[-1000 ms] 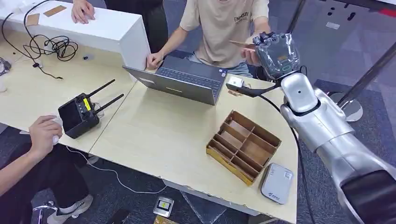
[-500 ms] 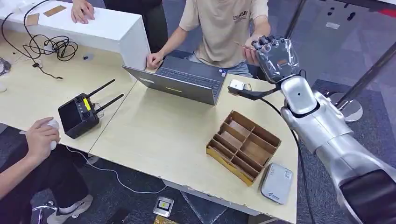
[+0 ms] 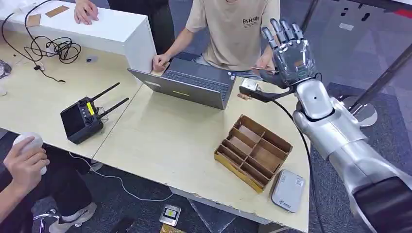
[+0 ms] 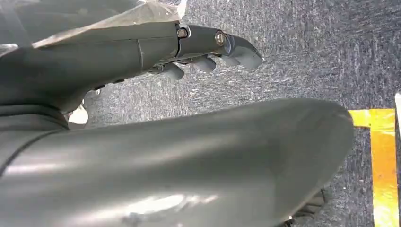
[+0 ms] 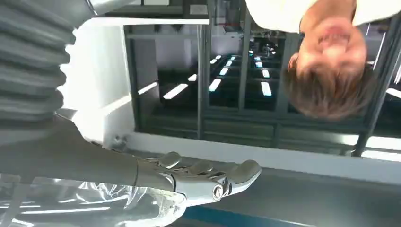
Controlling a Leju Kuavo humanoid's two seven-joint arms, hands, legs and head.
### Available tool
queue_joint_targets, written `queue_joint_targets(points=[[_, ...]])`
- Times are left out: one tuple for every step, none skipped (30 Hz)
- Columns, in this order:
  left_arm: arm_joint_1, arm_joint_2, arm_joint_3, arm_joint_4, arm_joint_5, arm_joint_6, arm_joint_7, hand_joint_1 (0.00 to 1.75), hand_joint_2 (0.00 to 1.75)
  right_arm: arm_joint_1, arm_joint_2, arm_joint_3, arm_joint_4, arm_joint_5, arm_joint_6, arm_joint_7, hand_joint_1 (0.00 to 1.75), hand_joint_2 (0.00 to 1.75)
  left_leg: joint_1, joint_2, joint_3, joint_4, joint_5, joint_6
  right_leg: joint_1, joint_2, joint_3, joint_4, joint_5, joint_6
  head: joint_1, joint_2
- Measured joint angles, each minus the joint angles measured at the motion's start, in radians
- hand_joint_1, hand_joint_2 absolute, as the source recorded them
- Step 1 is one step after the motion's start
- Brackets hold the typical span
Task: Pass the card to the sensor for recognition and then transmit it.
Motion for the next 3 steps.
queue_joint_targets(points=[[0.0, 0.0, 0.0, 0.0, 0.003, 0.002, 0.0, 0.0, 0.0, 0.001, -0.002, -0.007, -0.002, -0.018, -0.016, -0.003, 0.0, 0.0, 0.0, 0.0, 0.0, 0.0, 0.0, 0.0, 0.0, 0.0, 0.0, 0.0, 0.0, 0.0, 0.0, 0.0], [0.001, 0.0, 0.0, 0.0, 0.005, 0.003, 0.0, 0.0, 0.0, 0.003, -0.005, -0.015, -0.007, -0.035, -0.031, -0.006, 0.0, 0.0, 0.0, 0.0, 0.0, 0.0, 0.0, 0.0, 0.0, 0.0, 0.0, 0.0, 0.0, 0.0, 0.0, 0.0], [0.002, 0.0, 0.0, 0.0, 0.007, 0.004, 0.0, 0.0, 0.0, 0.005, -0.008, -0.024, -0.013, -0.047, -0.039, -0.008, 0.0, 0.0, 0.0, 0.0, 0.0, 0.0, 0.0, 0.0, 0.0, 0.0, 0.0, 0.0, 0.0, 0.0, 0.0, 0.0]])
